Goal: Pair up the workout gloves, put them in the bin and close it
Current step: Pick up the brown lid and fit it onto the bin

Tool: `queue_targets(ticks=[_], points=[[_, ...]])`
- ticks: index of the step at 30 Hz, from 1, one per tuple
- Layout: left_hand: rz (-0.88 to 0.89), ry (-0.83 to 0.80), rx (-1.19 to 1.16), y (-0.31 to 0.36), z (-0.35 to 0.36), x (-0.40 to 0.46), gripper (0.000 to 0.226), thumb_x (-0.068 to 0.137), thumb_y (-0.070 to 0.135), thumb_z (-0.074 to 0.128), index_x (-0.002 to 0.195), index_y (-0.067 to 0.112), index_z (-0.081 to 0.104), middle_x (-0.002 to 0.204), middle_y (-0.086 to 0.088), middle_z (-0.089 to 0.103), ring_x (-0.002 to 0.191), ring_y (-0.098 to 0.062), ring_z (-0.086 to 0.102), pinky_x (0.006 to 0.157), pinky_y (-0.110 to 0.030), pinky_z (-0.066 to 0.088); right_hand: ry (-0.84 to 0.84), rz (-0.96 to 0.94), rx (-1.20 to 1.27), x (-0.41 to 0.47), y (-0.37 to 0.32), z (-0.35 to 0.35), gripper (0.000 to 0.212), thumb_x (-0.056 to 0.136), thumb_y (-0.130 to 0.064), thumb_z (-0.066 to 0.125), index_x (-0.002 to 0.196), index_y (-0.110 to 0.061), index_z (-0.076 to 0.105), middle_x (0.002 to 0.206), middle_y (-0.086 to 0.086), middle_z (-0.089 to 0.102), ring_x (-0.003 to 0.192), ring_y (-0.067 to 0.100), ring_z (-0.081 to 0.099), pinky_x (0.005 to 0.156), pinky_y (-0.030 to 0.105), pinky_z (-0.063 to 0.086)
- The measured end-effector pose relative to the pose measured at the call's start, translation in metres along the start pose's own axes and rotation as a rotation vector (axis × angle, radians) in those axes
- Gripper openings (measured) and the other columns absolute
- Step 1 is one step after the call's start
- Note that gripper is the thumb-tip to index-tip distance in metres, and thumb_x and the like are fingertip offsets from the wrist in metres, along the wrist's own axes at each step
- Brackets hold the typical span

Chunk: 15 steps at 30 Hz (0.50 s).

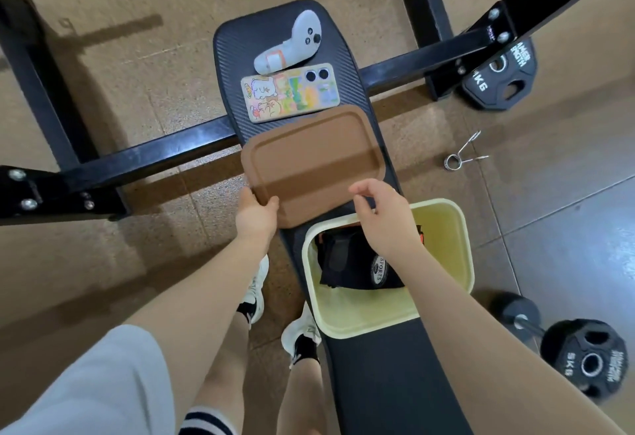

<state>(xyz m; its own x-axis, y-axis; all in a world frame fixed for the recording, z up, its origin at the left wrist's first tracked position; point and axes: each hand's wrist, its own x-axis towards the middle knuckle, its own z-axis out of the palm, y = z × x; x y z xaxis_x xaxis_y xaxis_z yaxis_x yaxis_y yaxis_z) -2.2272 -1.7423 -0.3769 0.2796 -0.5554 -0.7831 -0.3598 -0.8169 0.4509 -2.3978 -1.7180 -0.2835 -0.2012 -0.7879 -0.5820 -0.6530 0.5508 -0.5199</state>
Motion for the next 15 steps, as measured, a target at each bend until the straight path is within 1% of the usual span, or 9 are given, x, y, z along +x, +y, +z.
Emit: queue_targets(ticks=[2, 4, 5, 7, 10, 12, 13, 14, 15], points=[[0.087, 0.010, -0.070, 0.012, -0.011, -0.013, 0.039, 0.092, 0.020, 0.049, 0.129, 0.017, 0.037, 0.123, -0.007, 0.056, 0.110, -0.029, 0.055, 0.097, -0.041, 0.045, 0.026, 0.030, 0.026, -0.004, -0.001, -0.003, 0.025, 0.095, -0.013, 0.041, 0.114, -0.015, 0.057, 0.117, -0.001, 0.059, 0.081, 0.010, 0.047, 0.074, 0.021, 0.036], [0.178, 0.007, -0.131, 0.029, -0.026, -0.029, 0.040, 0.094, 0.019, 0.045, 0.133, 0.021, 0.034, 0.117, 0.003, 0.052, 0.106, -0.020, 0.051, 0.097, -0.035, 0.041, 0.074, 0.055, 0.062, -0.010, -0.001, -0.008, 0.026, 0.094, -0.012, 0.043, 0.116, -0.015, 0.057, 0.121, 0.002, 0.057, 0.096, 0.015, 0.052, 0.081, 0.022, 0.035], [0.224, 0.011, -0.149, 0.038, -0.036, -0.038, 0.041, 0.094, 0.018, 0.044, 0.134, 0.020, 0.033, 0.115, 0.005, 0.049, 0.106, -0.017, 0.048, 0.097, -0.033, 0.039, 0.111, 0.059, 0.076, -0.014, -0.001, -0.011, 0.026, 0.093, -0.011, 0.044, 0.116, -0.014, 0.056, 0.124, 0.005, 0.055, 0.104, 0.019, 0.052, 0.082, 0.020, 0.034], [0.279, 0.032, -0.202, 0.052, -0.056, -0.055, 0.040, 0.094, 0.017, 0.043, 0.134, 0.018, 0.032, 0.117, 0.005, 0.047, 0.109, -0.016, 0.047, 0.101, -0.033, 0.038, 0.209, 0.093, 0.130, -0.025, -0.002, -0.018, 0.030, 0.093, -0.012, 0.046, 0.122, -0.013, 0.052, 0.132, 0.008, 0.047, 0.116, 0.022, 0.048, 0.084, 0.017, 0.030], [0.270, -0.020, -0.341, 0.066, -0.077, -0.083, 0.037, 0.094, 0.014, 0.045, 0.130, 0.015, 0.038, 0.125, -0.002, 0.054, 0.116, -0.021, 0.052, 0.107, -0.043, 0.039, 0.327, 0.241, 0.394, -0.047, -0.007, -0.035, 0.046, 0.096, -0.029, 0.037, 0.140, -0.017, 0.032, 0.146, 0.002, 0.038, 0.130, 0.018, 0.039, 0.099, 0.025, 0.031], [0.272, -0.126, -0.312, 0.067, -0.078, -0.106, 0.038, 0.094, 0.011, 0.044, 0.131, 0.014, 0.039, 0.131, -0.006, 0.054, 0.119, -0.023, 0.052, 0.105, -0.045, 0.041, 0.379, 0.305, 0.558, -0.063, -0.008, -0.047, 0.049, 0.097, -0.037, 0.029, 0.145, -0.024, 0.022, 0.147, -0.003, 0.037, 0.131, 0.016, 0.038, 0.100, 0.027, 0.028], [0.266, -0.190, -0.286, 0.065, -0.074, -0.118, 0.039, 0.094, 0.009, 0.044, 0.132, 0.014, 0.037, 0.133, -0.005, 0.053, 0.120, -0.021, 0.052, 0.104, -0.043, 0.042, 0.411, 0.323, 0.633, -0.070, -0.006, -0.051, 0.050, 0.098, -0.038, 0.028, 0.145, -0.025, 0.021, 0.144, -0.004, 0.040, 0.127, 0.016, 0.042, 0.099, 0.027, 0.030], [0.246, -0.258, -0.267, 0.059, -0.068, -0.130, 0.040, 0.094, 0.009, 0.043, 0.133, 0.013, 0.036, 0.133, -0.005, 0.052, 0.119, -0.019, 0.051, 0.103, -0.041, 0.042, 0.451, 0.348, 0.694, -0.077, 0.001, -0.054, 0.050, 0.097, -0.038, 0.029, 0.145, -0.025, 0.021, 0.138, -0.004, 0.044, 0.117, 0.017, 0.050, 0.096, 0.028, 0.036], [0.222, -0.316, -0.254, 0.050, -0.060, -0.140, 0.040, 0.094, 0.008, 0.043, 0.134, 0.013, 0.035, 0.133, -0.005, 0.052, 0.118, -0.018, 0.051, 0.104, -0.041, 0.042, 0.484, 0.393, 0.742, -0.083, 0.009, -0.057, 0.050, 0.097, -0.038, 0.030, 0.144, -0.024, 0.023, 0.130, -0.005, 0.046, 0.101, 0.015, 0.056, 0.092, 0.030, 0.042]])
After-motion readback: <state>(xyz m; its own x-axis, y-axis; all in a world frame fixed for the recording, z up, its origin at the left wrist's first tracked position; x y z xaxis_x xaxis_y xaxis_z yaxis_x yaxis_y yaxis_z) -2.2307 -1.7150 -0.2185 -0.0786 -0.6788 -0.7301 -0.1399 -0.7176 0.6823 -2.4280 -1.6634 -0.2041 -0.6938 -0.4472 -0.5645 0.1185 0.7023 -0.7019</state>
